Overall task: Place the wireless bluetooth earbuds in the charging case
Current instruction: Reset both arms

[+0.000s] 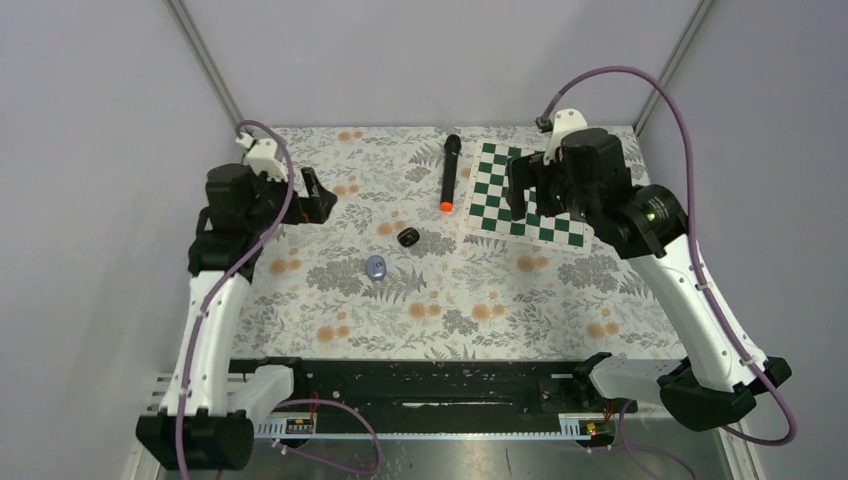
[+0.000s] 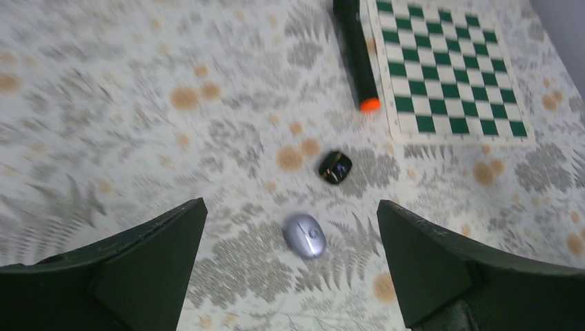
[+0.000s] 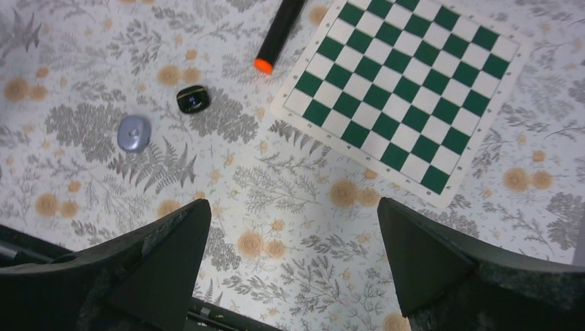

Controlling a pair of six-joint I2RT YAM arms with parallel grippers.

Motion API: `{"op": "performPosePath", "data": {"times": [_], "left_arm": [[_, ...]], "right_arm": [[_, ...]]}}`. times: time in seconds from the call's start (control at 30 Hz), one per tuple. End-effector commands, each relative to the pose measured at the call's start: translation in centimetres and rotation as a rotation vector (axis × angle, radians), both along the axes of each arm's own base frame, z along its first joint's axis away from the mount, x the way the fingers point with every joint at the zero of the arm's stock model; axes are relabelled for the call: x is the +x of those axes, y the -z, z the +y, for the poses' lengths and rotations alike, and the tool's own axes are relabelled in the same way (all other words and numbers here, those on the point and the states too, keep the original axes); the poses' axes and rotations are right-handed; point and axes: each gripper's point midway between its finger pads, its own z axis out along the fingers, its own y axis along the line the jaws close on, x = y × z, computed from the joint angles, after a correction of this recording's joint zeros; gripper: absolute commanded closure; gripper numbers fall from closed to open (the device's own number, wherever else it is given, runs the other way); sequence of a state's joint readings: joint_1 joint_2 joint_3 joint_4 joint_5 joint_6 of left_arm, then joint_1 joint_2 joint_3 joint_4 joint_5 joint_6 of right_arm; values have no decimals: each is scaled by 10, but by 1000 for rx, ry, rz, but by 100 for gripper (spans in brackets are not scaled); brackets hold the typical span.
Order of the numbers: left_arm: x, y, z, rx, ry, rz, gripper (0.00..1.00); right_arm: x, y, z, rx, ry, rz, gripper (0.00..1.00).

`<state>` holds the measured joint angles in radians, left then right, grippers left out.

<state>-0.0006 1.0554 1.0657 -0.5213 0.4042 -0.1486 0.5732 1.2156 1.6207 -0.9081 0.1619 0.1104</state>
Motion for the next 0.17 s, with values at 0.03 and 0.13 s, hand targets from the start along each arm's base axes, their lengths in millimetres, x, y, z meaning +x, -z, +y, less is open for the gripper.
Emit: {"op": "performPosePath", "data": {"times": [0.03, 0.13], "left_arm": [[-13, -51, 26, 148, -76, -185, 1], [-25, -55, 22, 135, -60, -214, 1]], "right_arm": [[6, -24, -21, -31, 114, -49, 1], [8, -15, -17, -36, 115, -12, 0]]}}
